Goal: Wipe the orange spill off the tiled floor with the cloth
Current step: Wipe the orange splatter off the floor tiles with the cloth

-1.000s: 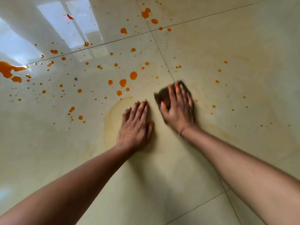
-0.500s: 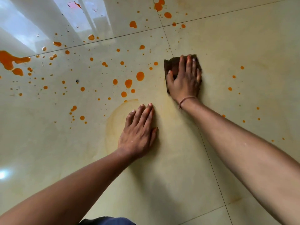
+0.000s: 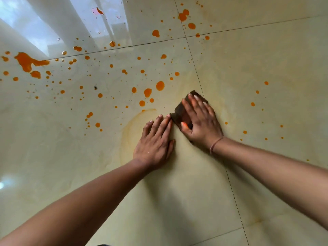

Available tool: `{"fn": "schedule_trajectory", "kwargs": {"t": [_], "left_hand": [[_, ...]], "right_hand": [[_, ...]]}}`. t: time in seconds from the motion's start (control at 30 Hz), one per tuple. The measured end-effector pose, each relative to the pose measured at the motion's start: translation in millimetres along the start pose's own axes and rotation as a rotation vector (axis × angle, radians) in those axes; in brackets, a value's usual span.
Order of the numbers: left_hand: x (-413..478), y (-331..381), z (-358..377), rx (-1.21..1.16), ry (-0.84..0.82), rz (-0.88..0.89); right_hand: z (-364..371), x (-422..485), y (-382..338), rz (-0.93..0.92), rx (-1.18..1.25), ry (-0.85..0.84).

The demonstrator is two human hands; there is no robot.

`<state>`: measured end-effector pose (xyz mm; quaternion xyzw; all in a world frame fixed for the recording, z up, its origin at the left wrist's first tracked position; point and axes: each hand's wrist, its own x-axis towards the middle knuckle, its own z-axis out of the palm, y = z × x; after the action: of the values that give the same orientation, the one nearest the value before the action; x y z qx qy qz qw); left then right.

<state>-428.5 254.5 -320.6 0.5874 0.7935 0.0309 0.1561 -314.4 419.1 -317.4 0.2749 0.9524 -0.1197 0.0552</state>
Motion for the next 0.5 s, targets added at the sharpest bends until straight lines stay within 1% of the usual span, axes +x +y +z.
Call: {"fn": "schedule_trajectory", "kwargs": {"t": [0.03,0.13,0.17,0.2,0.3,0.4,0.47,0.5], "left_hand": [[-0.1,0.4,0.1,-0.005,0.003,0.004],[1.2,-1.4,2.9,-0.008,0.009,0.003],[1.2,-0.8,3.3,-0.006,0.006,-0.002],[2.0,-0.9,2.8,0.0,0.004,-0.006],[0.3,0.9,-5.8,-0.02,-0.048,-0.024],[3.5,-0.7,-19.5,-0.071,-0.139,0.011],[1.5,-1.7,-30.6,-0.012,-0.163,0.018],[-1.0,-2.4,-32.8,0.006,-0.139,-0.016]], "right_hand": [[-4.5,14.4,7.0,0.014,-0.008,-0.007],[-15.6,71.4,16.8,0.17,-0.027,0.002],[-16.1,76.1,19.3,0.166,-0.035,-0.009],[-16.0,72.3,21.8,0.121,-0.048,-0.026],[-12.3,19.3,23.2,-0.046,-0.075,-0.063],[-5.6,-12.2,18.4,-0.036,-0.052,-0.069],[-8.2,5.9,10.8,0.007,-0.037,-0.081],[-8.7,22.6,6.2,0.032,-0.036,-0.072]]}}
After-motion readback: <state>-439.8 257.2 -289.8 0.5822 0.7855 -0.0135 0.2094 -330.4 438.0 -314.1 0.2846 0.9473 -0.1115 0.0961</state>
